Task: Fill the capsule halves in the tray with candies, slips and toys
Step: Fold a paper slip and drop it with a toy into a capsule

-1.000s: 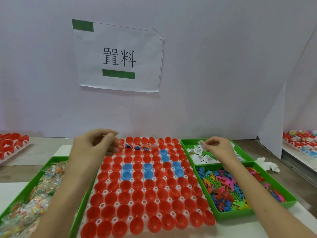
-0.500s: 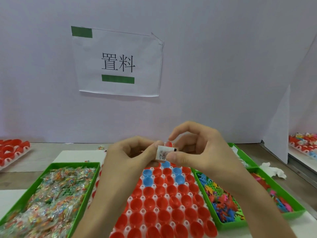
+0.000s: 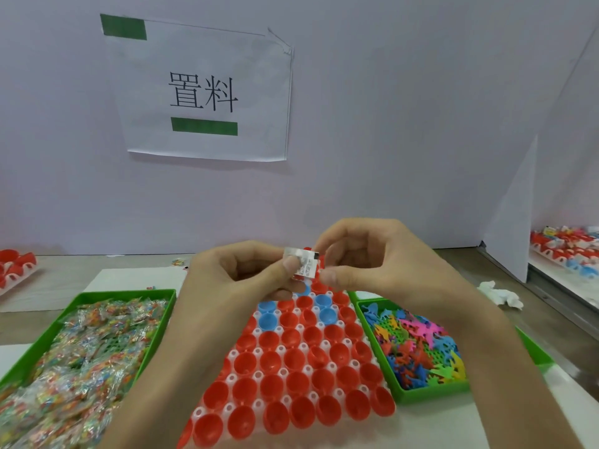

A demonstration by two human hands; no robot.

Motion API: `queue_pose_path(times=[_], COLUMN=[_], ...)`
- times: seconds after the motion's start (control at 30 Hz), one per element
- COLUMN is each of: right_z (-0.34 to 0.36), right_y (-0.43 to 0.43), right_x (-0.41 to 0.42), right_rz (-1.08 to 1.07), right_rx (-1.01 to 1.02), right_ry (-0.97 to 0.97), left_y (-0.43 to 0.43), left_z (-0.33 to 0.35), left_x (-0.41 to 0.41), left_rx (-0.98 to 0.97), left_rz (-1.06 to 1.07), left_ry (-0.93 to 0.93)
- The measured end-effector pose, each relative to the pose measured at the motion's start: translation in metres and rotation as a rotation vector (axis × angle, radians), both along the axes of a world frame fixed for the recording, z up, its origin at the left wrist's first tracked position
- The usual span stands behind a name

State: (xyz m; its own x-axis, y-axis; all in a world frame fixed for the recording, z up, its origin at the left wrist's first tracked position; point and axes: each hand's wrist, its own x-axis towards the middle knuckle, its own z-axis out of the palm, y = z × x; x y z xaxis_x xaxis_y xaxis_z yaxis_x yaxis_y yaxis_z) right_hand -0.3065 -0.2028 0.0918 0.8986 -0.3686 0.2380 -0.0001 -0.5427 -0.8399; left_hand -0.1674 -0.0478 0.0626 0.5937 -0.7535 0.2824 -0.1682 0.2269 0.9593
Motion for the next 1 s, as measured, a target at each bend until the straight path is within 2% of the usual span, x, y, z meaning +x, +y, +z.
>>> queue_pose_path(times=[0.1,0.2,0.3,0.5,0.73,1.0], right_z=[-0.005,-0.02,-0.038,-0.066,-0.089,-0.091], right_y=[-0.028,-0.058,-0.078,-0.1,-0.103,-0.107], right_x=[-0.014,-0.025,-0.031,-0.028,-0.02,-0.017], right_rz=[-0.142,-0.291,-0.314,-0.393,-0.525,-0.552], right_rx=[-0.141,-0.292,-0.262,-0.174,-0.117,-0.191], right_ry=[0.167,0.475,0.704,0.792,0.759,0.762], left_y=[-0.001,-0.001,-0.001,0.001,0.0,-0.003], left_z=[0.0,-0.001,-0.001,0.001,0.0,-0.004], left_x=[0.002,0.003,0.004,0.006,0.009,0.009], left_rx=[-0.006,-0.007,-0.004,-0.017,-0.016,0.013], left_rz=[0.017,0.024,0.033,0.061,0.059,0.064], left_ry=[0.025,0.032,0.025,0.03,0.035,0.041])
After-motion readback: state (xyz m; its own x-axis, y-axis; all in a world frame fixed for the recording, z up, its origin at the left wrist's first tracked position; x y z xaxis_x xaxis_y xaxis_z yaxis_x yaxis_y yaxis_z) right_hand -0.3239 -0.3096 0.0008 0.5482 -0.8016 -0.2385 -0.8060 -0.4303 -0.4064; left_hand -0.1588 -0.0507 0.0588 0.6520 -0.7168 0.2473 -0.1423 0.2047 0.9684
